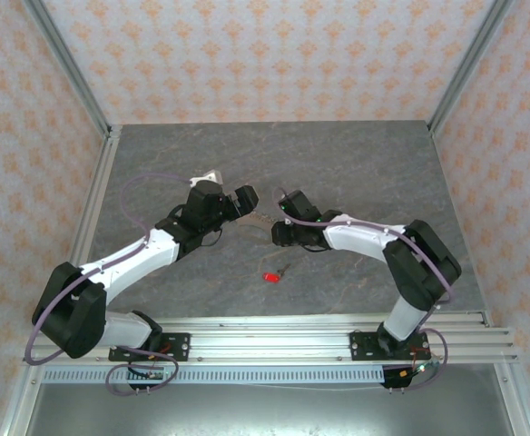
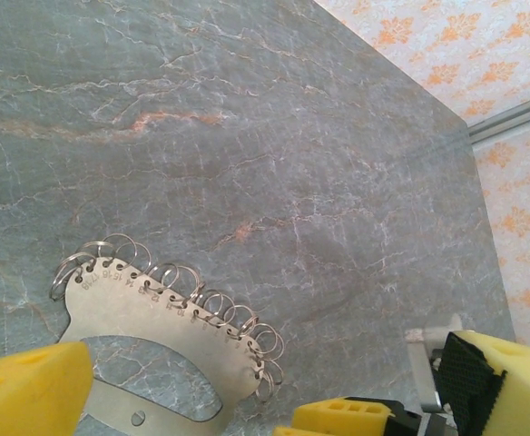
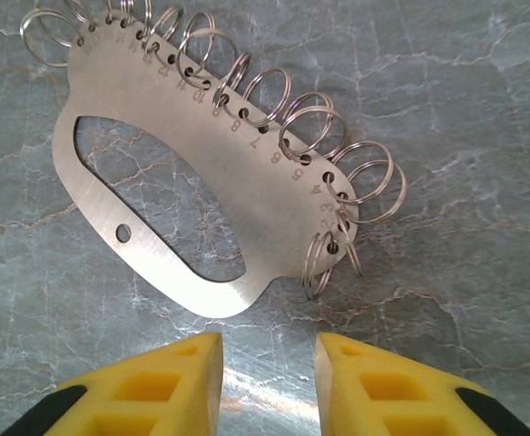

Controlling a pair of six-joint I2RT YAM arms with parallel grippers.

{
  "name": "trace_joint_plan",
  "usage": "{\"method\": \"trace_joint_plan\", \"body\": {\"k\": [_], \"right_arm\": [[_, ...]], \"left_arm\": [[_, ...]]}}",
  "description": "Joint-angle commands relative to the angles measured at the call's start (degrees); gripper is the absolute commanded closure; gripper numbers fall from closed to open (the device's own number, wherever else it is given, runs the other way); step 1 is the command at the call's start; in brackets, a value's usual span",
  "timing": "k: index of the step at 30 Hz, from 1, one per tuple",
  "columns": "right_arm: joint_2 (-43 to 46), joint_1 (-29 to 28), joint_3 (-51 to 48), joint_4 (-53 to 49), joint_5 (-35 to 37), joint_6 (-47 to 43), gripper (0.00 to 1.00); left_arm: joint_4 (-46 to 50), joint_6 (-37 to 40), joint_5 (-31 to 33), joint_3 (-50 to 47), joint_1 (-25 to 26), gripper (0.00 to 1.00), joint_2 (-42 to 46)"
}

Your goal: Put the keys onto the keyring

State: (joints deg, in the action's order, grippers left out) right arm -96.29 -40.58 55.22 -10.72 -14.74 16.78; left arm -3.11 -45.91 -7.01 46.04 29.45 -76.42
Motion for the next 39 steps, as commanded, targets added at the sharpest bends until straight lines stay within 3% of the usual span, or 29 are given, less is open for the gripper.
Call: {"method": "trace_joint_plan", "body": {"k": [1, 18, 39], "right_arm": [[-1.5, -0.35, 2.13, -0.39, 1.71, 0.83, 0.68], [-7.76, -0.38, 7.51, -3.23, 7.5, -0.93, 0.73], [-7.1, -0.38, 6.72, -5.13, 10.46, -1.84, 0.82]], "left_arm": [[1.36, 1.44, 1.64, -0.82, -0.74, 0.0, 1.76], [1.19, 1.35, 1.64, -1.88, -1.39, 0.0, 2.59], [0.74, 1.17, 1.56, -2.1, -1.6, 0.0, 2.59]]}}
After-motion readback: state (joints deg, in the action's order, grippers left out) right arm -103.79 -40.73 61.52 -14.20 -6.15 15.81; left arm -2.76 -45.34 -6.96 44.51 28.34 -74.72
